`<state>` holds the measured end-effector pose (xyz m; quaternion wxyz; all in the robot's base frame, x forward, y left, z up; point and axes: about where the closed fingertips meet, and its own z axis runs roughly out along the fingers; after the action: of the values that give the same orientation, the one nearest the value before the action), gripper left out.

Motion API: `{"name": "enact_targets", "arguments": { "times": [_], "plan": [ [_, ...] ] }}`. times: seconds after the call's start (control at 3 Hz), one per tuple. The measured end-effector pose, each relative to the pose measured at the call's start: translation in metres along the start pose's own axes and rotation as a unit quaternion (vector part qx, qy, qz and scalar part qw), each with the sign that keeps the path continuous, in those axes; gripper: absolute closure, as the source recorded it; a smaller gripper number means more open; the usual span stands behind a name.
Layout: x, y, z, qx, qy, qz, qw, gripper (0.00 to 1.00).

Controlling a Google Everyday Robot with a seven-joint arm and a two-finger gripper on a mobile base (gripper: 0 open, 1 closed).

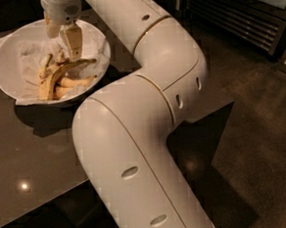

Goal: Pick banana from white bowl

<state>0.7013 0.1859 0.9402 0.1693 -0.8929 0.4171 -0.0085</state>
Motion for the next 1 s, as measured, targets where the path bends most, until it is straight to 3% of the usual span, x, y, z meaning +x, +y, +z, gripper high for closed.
{"name": "enact_targets", "arguments": {
  "times": [1.0],
  "plan": [
    [0.0118,-0.0001,0.0179,-0.014,0.000,0.011,0.9998,0.34]
  ]
}}
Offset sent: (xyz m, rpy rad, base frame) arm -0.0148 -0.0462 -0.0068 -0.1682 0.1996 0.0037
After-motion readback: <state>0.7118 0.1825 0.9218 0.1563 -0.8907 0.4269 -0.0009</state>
